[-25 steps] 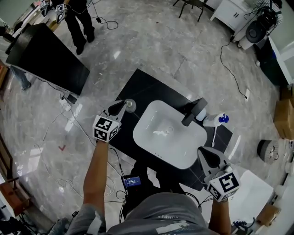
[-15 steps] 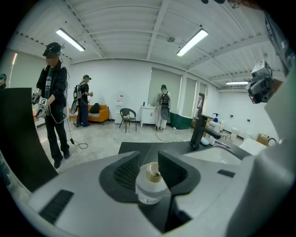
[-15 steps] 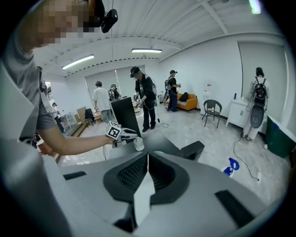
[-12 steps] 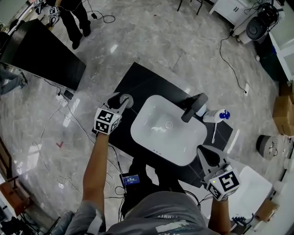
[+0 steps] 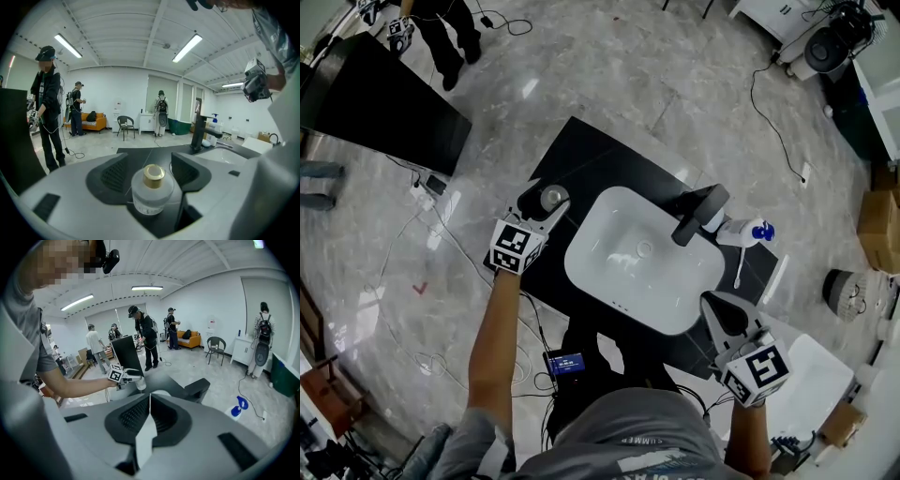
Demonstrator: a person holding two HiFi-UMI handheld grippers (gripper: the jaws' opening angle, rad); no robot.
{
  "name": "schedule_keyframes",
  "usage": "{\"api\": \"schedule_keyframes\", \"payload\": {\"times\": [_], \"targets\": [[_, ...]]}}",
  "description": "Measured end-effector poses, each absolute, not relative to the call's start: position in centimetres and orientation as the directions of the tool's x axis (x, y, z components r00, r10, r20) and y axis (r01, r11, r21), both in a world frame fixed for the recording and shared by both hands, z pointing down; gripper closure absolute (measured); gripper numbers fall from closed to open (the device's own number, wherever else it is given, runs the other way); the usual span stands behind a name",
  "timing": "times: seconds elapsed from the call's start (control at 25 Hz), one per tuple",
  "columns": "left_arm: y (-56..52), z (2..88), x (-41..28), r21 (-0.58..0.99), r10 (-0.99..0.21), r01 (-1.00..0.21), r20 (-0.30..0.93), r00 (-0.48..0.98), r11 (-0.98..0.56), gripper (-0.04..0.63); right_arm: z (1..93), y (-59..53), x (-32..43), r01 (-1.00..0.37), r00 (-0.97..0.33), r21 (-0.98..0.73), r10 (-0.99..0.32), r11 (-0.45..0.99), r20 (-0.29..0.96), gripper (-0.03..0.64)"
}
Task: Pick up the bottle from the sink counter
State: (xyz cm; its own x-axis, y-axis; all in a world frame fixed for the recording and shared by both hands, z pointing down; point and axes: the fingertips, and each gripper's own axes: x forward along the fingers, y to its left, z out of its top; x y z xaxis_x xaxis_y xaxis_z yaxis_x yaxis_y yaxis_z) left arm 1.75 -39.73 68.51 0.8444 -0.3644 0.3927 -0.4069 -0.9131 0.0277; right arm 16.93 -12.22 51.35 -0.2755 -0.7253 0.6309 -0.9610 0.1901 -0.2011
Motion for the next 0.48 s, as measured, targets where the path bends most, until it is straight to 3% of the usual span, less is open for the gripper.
{"api": "schedule_keyframes", "payload": {"times": [0.28,0.48], "targets": [[-39.1,69.8,2.6,-0.002,-0.370,-0.403,0.399,0.839,-0.915,0.315,52.0,-12.2,16.9,-0.960,-0.277,-0.211,-0.714,0.183,0.643,0.612],[-39.7,69.7,2.8,-0.046,-0.435,-0.451,0.369,0.822,-0.891,0.378,52.4,-12.2,17.0,-0.960,-0.277,-0.216,-0.707,0.177,0.651,0.612]]}}
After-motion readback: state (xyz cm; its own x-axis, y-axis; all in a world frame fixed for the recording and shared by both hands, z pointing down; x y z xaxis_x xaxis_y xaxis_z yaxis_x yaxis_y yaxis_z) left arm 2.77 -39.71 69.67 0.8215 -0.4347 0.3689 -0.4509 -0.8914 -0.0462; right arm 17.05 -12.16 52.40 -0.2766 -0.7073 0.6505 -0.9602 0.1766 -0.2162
